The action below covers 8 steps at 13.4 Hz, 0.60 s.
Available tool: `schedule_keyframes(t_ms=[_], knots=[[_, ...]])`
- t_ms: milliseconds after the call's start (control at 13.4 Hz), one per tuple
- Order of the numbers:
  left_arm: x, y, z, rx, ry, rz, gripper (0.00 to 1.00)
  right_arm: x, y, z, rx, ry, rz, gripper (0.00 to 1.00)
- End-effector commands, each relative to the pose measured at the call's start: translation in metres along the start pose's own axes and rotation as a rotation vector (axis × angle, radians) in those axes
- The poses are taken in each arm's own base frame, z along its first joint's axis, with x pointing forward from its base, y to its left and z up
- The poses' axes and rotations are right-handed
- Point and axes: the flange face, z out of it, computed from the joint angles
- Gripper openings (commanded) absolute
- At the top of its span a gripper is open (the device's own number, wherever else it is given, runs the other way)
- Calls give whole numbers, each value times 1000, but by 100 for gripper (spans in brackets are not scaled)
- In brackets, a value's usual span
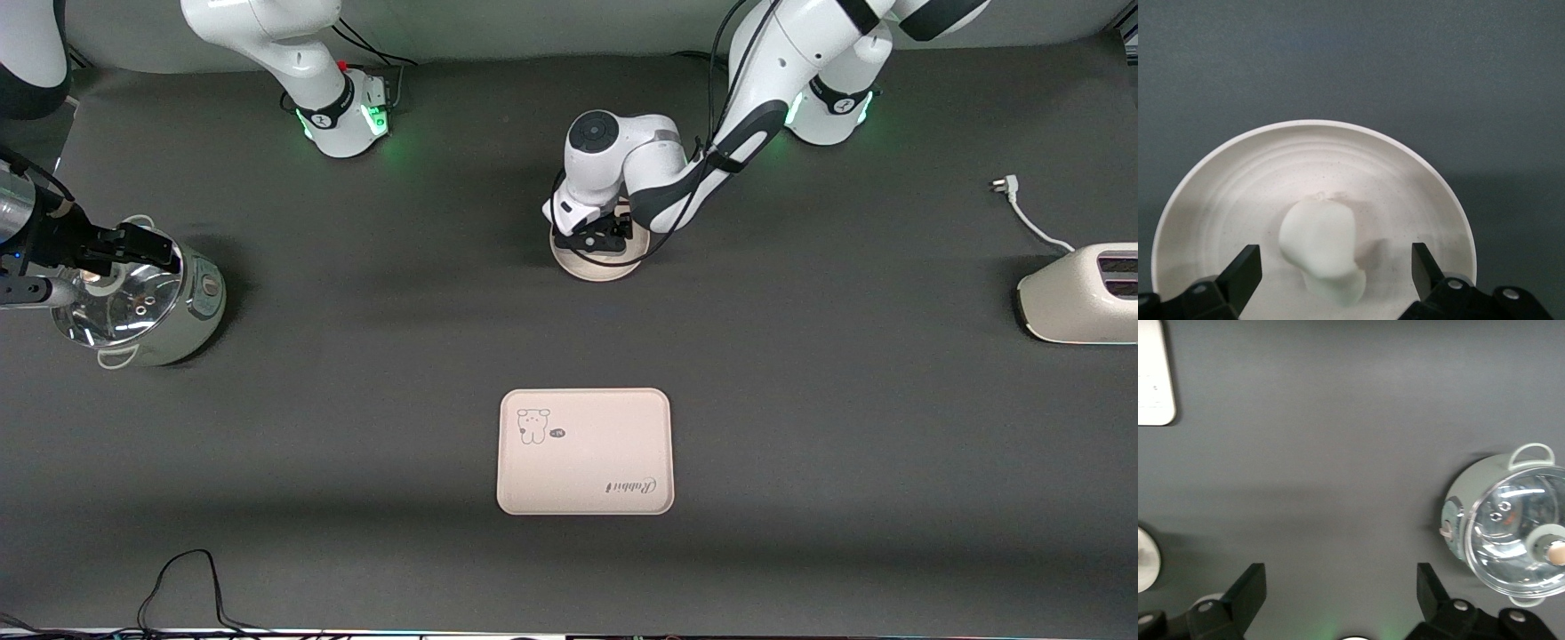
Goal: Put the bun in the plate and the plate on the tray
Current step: 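Lower the bun onto the plate and open the left gripper, then raise the left gripper away while the right gripper reaches toward the plate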
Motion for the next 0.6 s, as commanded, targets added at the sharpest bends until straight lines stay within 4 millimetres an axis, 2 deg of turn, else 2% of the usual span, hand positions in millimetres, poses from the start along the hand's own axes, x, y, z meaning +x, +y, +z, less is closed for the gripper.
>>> schedule_keyframes(t_ms=[0, 150, 224, 449, 523], knots=[[-3, 5, 0, 9, 18, -14, 100, -9, -10, 1, 32, 7, -25, 100], [2, 3, -8, 14, 33, -10, 100, -12, -26, 8, 48, -6, -48, 100], [9, 1, -22, 12, 62, -11, 100, -14, -35, 13, 69, -12, -47, 100], [52, -27, -79, -4, 123, 19, 100, -15, -50, 15, 73, -9, -40, 100], [76, -51, -102, -2, 117, 26, 100, -16, -55, 19, 72, -14, -27, 100]])
